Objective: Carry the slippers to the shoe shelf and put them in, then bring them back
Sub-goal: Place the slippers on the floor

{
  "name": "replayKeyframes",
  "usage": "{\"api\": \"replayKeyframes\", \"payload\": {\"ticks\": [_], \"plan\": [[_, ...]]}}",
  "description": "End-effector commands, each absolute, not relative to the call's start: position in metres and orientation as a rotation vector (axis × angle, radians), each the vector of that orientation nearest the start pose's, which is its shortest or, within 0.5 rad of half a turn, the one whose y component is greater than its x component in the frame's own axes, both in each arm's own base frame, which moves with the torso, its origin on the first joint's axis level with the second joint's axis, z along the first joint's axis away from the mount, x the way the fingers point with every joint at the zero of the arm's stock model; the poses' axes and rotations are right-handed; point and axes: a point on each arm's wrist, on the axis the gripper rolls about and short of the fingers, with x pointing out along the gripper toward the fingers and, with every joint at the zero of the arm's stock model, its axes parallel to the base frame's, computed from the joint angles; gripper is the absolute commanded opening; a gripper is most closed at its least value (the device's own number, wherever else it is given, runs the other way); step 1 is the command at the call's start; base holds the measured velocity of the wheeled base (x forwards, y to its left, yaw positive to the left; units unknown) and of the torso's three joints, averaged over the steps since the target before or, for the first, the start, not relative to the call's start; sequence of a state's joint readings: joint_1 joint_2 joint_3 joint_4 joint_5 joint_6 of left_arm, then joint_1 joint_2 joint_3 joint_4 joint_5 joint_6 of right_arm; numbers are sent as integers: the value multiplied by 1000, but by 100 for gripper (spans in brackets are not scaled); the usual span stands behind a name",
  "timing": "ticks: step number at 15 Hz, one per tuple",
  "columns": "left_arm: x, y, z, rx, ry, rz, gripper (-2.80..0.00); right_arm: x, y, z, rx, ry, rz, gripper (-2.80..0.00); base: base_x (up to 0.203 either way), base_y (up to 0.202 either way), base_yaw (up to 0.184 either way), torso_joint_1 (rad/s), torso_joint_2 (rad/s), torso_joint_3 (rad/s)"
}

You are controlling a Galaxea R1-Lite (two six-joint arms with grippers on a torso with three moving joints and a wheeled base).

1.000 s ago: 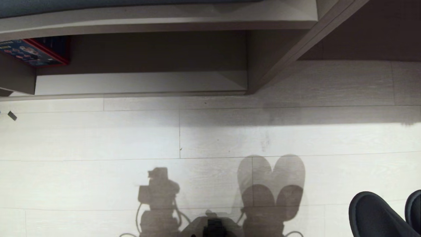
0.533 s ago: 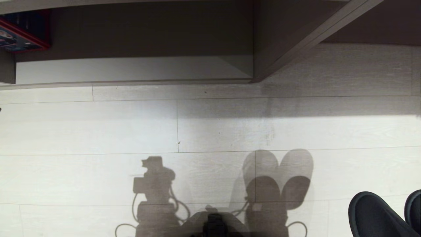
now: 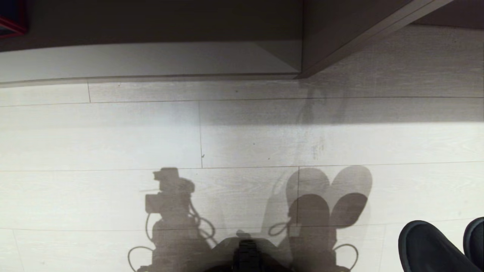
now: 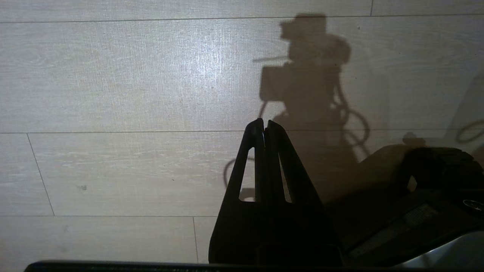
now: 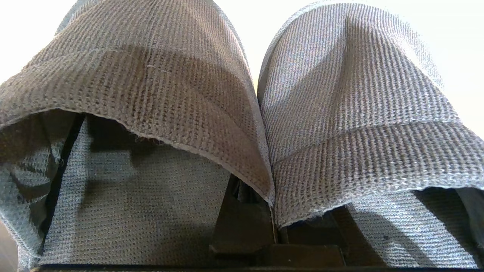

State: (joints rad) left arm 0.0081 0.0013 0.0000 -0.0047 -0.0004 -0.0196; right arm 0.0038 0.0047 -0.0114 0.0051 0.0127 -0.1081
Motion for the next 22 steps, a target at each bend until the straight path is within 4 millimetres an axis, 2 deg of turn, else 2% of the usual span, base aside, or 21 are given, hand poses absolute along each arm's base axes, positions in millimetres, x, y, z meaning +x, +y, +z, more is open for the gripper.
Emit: {"api": "replayKeyframes", "payload": {"ticks": [1, 3, 5, 8, 11, 13, 15, 19, 22], "plan": [[-23, 0, 76, -20, -5, 8, -280, -27, 1, 105, -112, -48, 35, -280, 0, 0, 0, 1, 0, -67], [-23, 0, 76, -21, -3, 9, -280, -19, 1, 138, -130, -25, 53, -280, 0, 0, 0, 1, 1, -19], [-23, 0, 76, -20, -3, 8, -280, 0, 1, 168, -153, 33, 70, -280, 0, 0, 0, 0, 0, 0], [-23, 0, 76, -21, -3, 9, -280, 52, 3, 205, -154, 108, 106, -280, 0, 0, 0, 0, 0, 0], [-23, 0, 76, -21, -3, 8, -280, 123, 4, 227, -155, 104, 134, -280, 0, 0, 0, 0, 0, 0], [-23, 0, 76, -20, -4, 8, -280, 167, 5, 236, -159, 48, 123, -280, 0, 0, 0, 0, 0, 0], [-23, 0, 76, -20, -3, 9, -280, 202, 6, 242, -164, -46, 80, -280, 0, 0, 0, 0, 0, 0], [-23, 0, 76, -20, -3, 9, -280, 237, 17, 238, -102, -179, -33, -280, 0, 0, 0, 0, 0, 0], [-23, 0, 76, -20, -3, 9, -280, 251, 24, 221, -57, -208, -39, -280, 0, 0, 0, 0, 0, 0]]}}
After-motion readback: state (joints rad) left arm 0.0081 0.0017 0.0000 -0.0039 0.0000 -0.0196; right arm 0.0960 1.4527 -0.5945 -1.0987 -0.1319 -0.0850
